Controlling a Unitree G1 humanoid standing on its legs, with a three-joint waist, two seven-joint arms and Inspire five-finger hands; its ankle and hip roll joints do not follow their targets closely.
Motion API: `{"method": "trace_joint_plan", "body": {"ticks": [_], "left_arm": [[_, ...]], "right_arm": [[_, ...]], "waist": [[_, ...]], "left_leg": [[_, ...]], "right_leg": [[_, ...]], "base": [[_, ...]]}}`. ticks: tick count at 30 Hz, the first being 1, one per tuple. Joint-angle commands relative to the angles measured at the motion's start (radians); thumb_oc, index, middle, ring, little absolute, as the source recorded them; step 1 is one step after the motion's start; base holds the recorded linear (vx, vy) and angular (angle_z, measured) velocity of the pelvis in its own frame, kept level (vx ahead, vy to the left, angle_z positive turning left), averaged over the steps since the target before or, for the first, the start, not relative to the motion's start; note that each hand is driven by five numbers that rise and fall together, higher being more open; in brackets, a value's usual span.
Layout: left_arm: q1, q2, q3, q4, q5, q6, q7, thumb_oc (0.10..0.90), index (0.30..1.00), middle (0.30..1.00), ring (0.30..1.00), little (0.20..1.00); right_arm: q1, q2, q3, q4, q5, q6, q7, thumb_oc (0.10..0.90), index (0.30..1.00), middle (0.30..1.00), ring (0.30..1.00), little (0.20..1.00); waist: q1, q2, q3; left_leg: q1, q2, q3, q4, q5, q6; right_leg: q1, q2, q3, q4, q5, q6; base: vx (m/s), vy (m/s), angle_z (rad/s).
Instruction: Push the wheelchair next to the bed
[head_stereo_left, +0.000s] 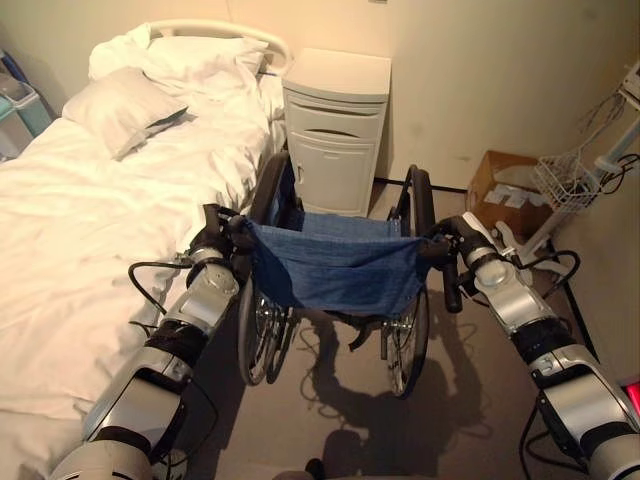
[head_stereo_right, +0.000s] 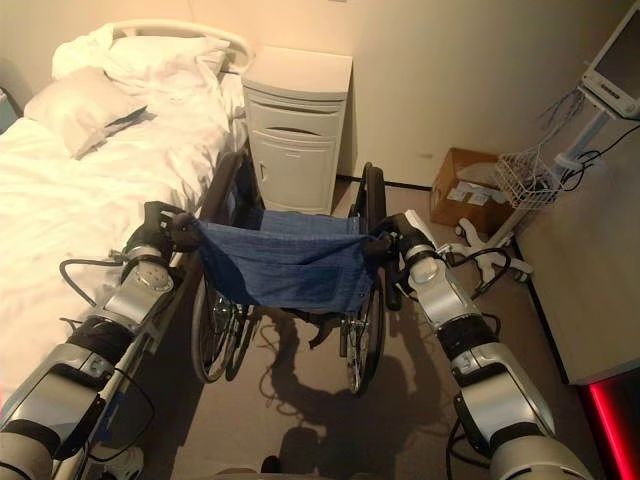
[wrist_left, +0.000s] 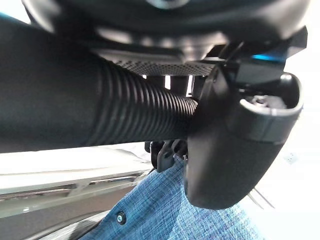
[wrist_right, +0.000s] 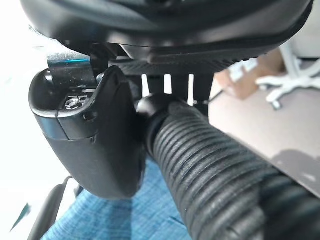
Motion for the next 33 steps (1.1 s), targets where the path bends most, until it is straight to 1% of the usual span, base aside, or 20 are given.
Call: {"method": "trace_joint_plan", "body": {"ticks": [1,4,6,8,9,11,12,13,15,16,17,19,20,21,22,28,29,30,32,33], "left_arm": [[0.162,-0.134,0.045,0.078,-0.092,-0.05,-0.109,0.4,0.3,0.3,0.3,0.3],[0.178,-0.143,0.065,0.073,-0.092,-0.053,-0.103,0.4,0.3,0.3,0.3,0.3],[0.178,-0.166,0.071,0.08,-0.111,-0.065,-0.1,0.4,0.3,0.3,0.3,0.3],[0.176,-0.199,0.069,0.097,-0.111,-0.081,-0.094,0.4,0.3,0.3,0.3,0.3],[0.176,-0.2,0.069,0.098,-0.113,-0.082,-0.092,0.4,0.3,0.3,0.3,0.3],[0.2,-0.215,0.054,0.085,-0.109,-0.074,-0.088,0.4,0.3,0.3,0.3,0.3],[0.208,-0.216,0.053,0.082,-0.114,-0.073,-0.089,0.4,0.3,0.3,0.3,0.3],[0.225,-0.218,0.049,0.083,-0.121,-0.079,-0.09,0.4,0.3,0.3,0.3,0.3],[0.237,-0.222,0.049,0.089,-0.129,-0.086,-0.09,0.4,0.3,0.3,0.3,0.3],[0.243,-0.23,0.049,0.098,-0.129,-0.094,-0.103,0.4,0.3,0.3,0.3,0.3],[0.238,-0.234,0.044,0.101,-0.12,-0.097,-0.108,0.4,0.3,0.3,0.3,0.3],[0.223,-0.244,0.037,0.109,-0.121,-0.097,-0.105,0.4,0.3,0.3,0.3,0.3],[0.202,-0.253,0.027,0.113,-0.12,-0.091,-0.102,0.4,0.3,0.3,0.3,0.3],[0.197,-0.254,0.024,0.115,-0.119,-0.092,-0.1,0.4,0.3,0.3,0.3,0.3],[0.187,-0.249,0.014,0.116,-0.127,-0.094,-0.095,0.4,0.3,0.3,0.3,0.3],[0.184,-0.223,0.016,0.104,-0.127,-0.076,-0.105,0.4,0.3,0.3,0.3,0.3],[0.187,-0.22,0.016,0.103,-0.124,-0.074,-0.11,0.529,0.493,0.493,0.493,0.493],[0.194,-0.212,0.018,0.1,-0.113,-0.069,-0.118,0.8,0.9,0.9,0.9,0.9],[0.198,-0.207,0.017,0.1,-0.117,-0.067,-0.115,0.8,0.9,0.9,0.9,0.9],[0.201,-0.198,0.021,0.1,-0.118,-0.06,-0.124,0.8,0.9,0.9,0.9,0.9]], "right_arm": [[0.171,-0.077,0.06,0.054,0.008,-0.008,0.05,0.4,0.3,0.3,0.3,0.3],[0.18,-0.088,0.058,0.033,-0.016,-0.003,0.043,0.4,0.3,0.3,0.3,0.3],[0.183,-0.109,0.048,0.023,-0.019,0.005,0.025,0.4,0.3,0.3,0.3,0.3],[0.168,-0.128,0.04,0.047,-0.033,-0.01,0.028,0.4,0.3,0.3,0.3,0.3],[0.166,-0.129,0.04,0.049,-0.033,-0.011,0.028,0.4,0.3,0.3,0.3,0.3],[0.145,-0.147,0.047,0.062,-0.028,-0.03,0.034,0.4,0.3,0.3,0.3,0.3],[0.14,-0.151,0.049,0.062,-0.029,-0.029,0.036,0.4,0.3,0.3,0.3,0.3],[0.128,-0.157,0.054,0.073,-0.038,-0.034,0.048,0.4,0.3,0.3,0.3,0.3],[0.109,-0.169,0.063,0.09,-0.042,-0.04,0.062,0.4,0.3,0.3,0.3,0.3],[0.074,-0.173,0.072,0.121,-0.041,-0.03,0.075,0.4,0.3,0.3,0.3,0.3],[0.056,-0.168,0.076,0.14,-0.033,-0.024,0.072,0.4,0.3,0.3,0.3,0.3],[0.054,-0.165,0.066,0.147,-0.019,-0.021,0.059,0.4,0.3,0.3,0.3,0.3],[0.055,-0.156,0.053,0.163,-0.019,-0.03,0.056,0.4,0.3,0.3,0.3,0.3],[0.053,-0.154,0.055,0.167,-0.017,-0.033,0.053,0.4,0.3,0.3,0.3,0.3],[0.053,-0.148,0.057,0.176,-0.023,-0.037,0.045,0.4,0.3,0.3,0.3,0.3],[0.061,-0.149,0.053,0.208,-0.021,-0.067,0.057,0.4,0.3,0.3,0.3,0.3],[0.064,-0.149,0.053,0.206,-0.019,-0.066,0.057,0.4,0.3,0.3,0.3,0.3],[0.075,-0.15,0.048,0.201,-0.015,-0.066,0.052,0.4,0.3,0.3,0.3,0.3],[0.079,-0.149,0.045,0.196,-0.015,-0.06,0.053,0.775,0.862,0.862,0.862,0.862],[0.081,-0.153,0.041,0.185,-0.008,-0.054,0.055,0.8,0.9,0.9,0.9,0.9]], "waist": [[-0.054,0.012,0.05],[-0.081,-0.01,0.065],[-0.102,-0.017,0.074],[-0.108,-0.018,0.07],[-0.108,-0.018,0.07],[-0.089,-0.035,0.062],[-0.084,-0.037,0.061],[-0.076,-0.042,0.061],[-0.068,-0.044,0.065],[-0.056,-0.039,0.074],[-0.052,-0.032,0.077],[-0.048,-0.029,0.085],[-0.046,-0.033,0.088],[-0.046,-0.032,0.086],[-0.047,-0.022,0.078],[-0.049,-0.003,0.05],[-0.049,-0.003,0.049],[-0.05,-0.002,0.045],[-0.051,-0.002,0.044],[-0.053,-0.002,0.04]], "left_leg": [[-0.031,-0.002,-0.046,0.02,-0.013,-0.089],[0.023,-0.025,-0.037,0.032,-0.067,-0.086],[0.041,-0.043,-0.065,0.052,-0.104,-0.08],[0.031,-0.058,-0.073,0.088,-0.114,-0.077],[0.03,-0.059,-0.073,0.091,-0.115,-0.078],[0.002,-0.072,-0.103,0.202,-0.136,-0.097],[-0.004,-0.069,-0.105,0.232,-0.128,-0.105],[-0.025,-0.058,-0.109,0.31,-0.093,-0.126],[-0.054,-0.05,-0.115,0.368,-0.057,-0.142],[-0.063,-0.023,-0.113,0.317,-0.036,-0.152],[-0.053,0.011,-0.095,0.227,-0.008,-0.162],[-0.085,0.049,-0.076,0.181,0.047,-0.184],[-0.089,0.036,-0.088,0.168,0.011,-0.173],[-0.08,0.033,-0.09,0.155,0.003,-0.17],[-0.052,0.024,-0.1,0.105,-0.007,-0.163],[0.001,0.012,-0.098,0.028,-0.017,-0.15],[0.003,0.012,-0.098,0.026,-0.017,-0.149],[0.01,0.013,-0.091,0.022,-0.021,-0.146],[0.014,0.012,-0.09,0.017,-0.021,-0.144],[0.022,0.013,-0.085,0.008,-0.022,-0.142]], "right_leg": [[0.014,0.033,-0.033,-0.022,0.083,0.031],[-0.048,0.03,-0.055,-0.177,0.133,0.03],[-0.059,0.048,-0.026,-0.275,0.132,0.031],[-0.023,0.074,-0.013,-0.295,0.1,0.014],[-0.021,0.075,-0.014,-0.296,0.099,0.014],[0.019,0.084,-0.013,-0.302,0.074,-0.005],[0.033,0.085,-0.022,-0.311,0.069,-0.013],[0.065,0.09,-0.035,-0.335,0.061,-0.032],[0.096,0.096,-0.04,-0.354,0.053,-0.046],[0.135,0.107,-0.036,-0.372,0.046,-0.049],[0.162,0.114,-0.04,-0.384,0.043,-0.043],[0.191,0.115,-0.051,-0.409,0.042,-0.04],[0.192,0.099,-0.051,-0.413,0.039,-0.034],[0.19,0.096,-0.054,-0.411,0.038,-0.033],[0.181,0.092,-0.069,-0.407,0.036,-0.03],[0.178,0.092,-0.064,-0.418,0.034,-0.022],[0.179,0.092,-0.063,-0.417,0.033,-0.022],[0.181,0.093,-0.06,-0.419,0.031,-0.021],[0.182,0.094,-0.059,-0.42,0.031,-0.02],[0.185,0.096,-0.056,-0.425,0.031,-0.019]], "base": [[0.26,-0.081,-0.07],[0.26,-0.139,-0.11],[0.21,-0.189,0.41],[0.14,-0.19,1.0],[0.13,-0.241,1.15],[0.14,-0.273,0.95],[0.14,-0.232,0.5],[0.11,-0.161,0.18],[0.13,-0.119,0.0],[0.14,-0.069,0.28],[0.12,-0.051,0.39],[0.05,-0.004,0.31],[0.06,0.02,0.13],[0.07,0.05,0.04],[0.05,0.033,-0.07],[0.08,0.033,-0.07],[0.05,0.011,-0.08],[0.05,0.01,-0.1],[0.04,0.014,-0.06],[0.03,0.03,0.04]]}}
